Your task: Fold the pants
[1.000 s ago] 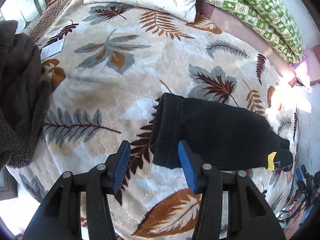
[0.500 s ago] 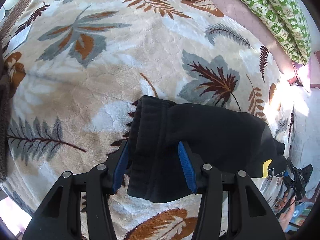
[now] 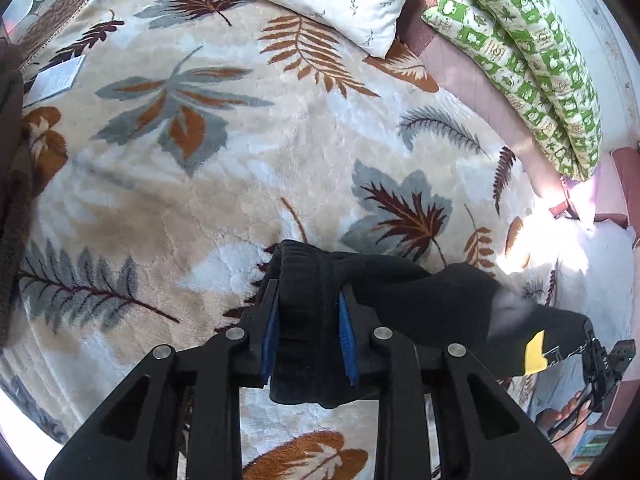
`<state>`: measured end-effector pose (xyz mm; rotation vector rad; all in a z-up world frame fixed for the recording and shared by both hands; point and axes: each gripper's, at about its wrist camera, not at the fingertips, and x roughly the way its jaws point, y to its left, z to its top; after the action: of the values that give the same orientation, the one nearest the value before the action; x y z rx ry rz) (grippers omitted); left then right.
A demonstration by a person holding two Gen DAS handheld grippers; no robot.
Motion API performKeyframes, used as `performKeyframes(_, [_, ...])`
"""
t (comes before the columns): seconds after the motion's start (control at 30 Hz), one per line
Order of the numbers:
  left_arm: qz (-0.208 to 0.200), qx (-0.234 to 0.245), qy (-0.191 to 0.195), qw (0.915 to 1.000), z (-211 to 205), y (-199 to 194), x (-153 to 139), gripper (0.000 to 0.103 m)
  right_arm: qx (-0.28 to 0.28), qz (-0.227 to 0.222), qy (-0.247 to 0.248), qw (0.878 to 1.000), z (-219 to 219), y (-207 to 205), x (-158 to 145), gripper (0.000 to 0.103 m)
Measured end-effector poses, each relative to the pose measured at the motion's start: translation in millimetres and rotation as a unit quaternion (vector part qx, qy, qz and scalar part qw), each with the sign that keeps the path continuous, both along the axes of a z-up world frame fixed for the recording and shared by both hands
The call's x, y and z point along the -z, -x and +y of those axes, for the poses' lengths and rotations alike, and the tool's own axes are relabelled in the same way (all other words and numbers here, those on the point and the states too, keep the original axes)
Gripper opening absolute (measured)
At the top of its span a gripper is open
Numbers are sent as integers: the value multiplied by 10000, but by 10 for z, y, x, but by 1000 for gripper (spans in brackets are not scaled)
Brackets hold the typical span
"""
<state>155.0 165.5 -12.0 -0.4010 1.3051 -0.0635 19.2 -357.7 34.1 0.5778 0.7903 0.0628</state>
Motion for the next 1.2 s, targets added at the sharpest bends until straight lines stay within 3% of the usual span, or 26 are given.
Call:
performKeyframes(0.03, [68,56,-111,9999,-12,5,56,24,-60,-256,17,9997,23,-13,-123,5])
performKeyframes(0.1, [235,160,-147,9995,-31,16,182,24,-162,-348,321,9987,75,-59,-190,5])
performKeyframes(0.27, [339,275,-186,9989,-67,9,262,24,-269,394,856,9952,31,-27,448,5])
performKeyframes(0.37, [333,413,-325,9981,-107,13,240,26,-156,627,711,9954,-83,137,771,9])
performKeyframes(0.47, [364,499,-383,9974,-127,16,255,26,-132,751,529,9957,-180,301,909,13])
performKeyframes(0.63, [252,596,-325,9974,-116,97,169,27,89,805,298,9963,-354,482,880,19])
performKeyframes(0.7, [265,629,-212,9974,-86,152,150,35,113,702,107,9974,-377,497,840,32])
performKeyframes(0.77, [227,682,-168,9973,-69,231,127,43,75,718,75,9974,-332,470,840,39])
performKeyframes(0.93, [231,845,-230,9959,-126,364,164,44,39,898,-11,9960,-220,379,944,39])
performKeyframes(1.03, [215,903,-644,9936,-227,406,215,44,68,1013,108,9948,-167,348,982,35])
performKeyframes(1.07, [175,933,-703,9930,-252,434,203,41,60,1050,189,9943,-152,342,983,24])
performKeyframes(1.1, [123,977,-735,9924,-275,463,180,40,65,1089,316,9935,-136,344,978,3])
performKeyframes(1.13, [24,1049,-774,9915,-301,504,152,40,37,1115,394,9930,-123,347,966,4])
performKeyframes(1.2, [-63,1196,-1259,9848,-378,568,168,40,53,983,501,9939,-113,416,881,3])
